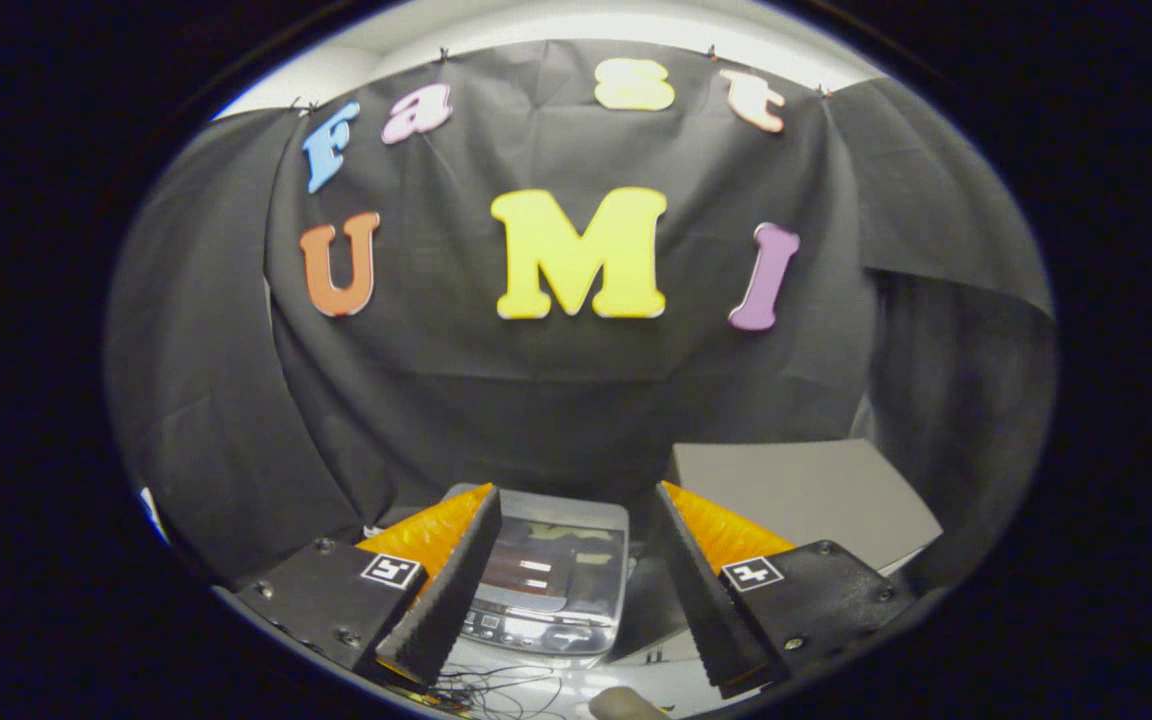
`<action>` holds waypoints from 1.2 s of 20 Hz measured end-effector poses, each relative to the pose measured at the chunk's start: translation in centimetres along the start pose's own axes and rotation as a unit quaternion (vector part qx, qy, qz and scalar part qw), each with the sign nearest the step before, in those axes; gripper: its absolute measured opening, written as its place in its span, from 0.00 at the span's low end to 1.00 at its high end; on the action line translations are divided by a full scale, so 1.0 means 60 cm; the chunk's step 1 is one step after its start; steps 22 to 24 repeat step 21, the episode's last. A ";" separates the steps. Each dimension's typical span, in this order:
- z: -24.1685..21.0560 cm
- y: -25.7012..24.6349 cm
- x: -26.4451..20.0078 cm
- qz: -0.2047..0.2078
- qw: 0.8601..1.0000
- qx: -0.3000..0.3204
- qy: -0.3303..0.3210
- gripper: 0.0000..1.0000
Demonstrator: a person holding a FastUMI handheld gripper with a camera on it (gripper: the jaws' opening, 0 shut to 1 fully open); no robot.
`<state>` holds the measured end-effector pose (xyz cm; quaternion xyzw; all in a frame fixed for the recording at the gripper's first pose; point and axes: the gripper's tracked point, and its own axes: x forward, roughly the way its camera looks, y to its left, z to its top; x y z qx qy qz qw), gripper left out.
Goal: Put the clothes into the washing machine and then close the washing machine lid.
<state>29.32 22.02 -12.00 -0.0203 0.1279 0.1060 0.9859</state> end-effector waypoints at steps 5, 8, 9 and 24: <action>0.071 -0.093 -0.172 -0.020 0.997 0.005 -0.076 0.99; 0.095 -0.150 -0.262 -0.029 0.993 0.010 -0.114 0.99; 0.098 -0.173 -0.290 -0.034 0.992 0.010 -0.123 0.99; 0.016 -0.373 -0.518 -0.036 0.988 0.040 -0.144 1.00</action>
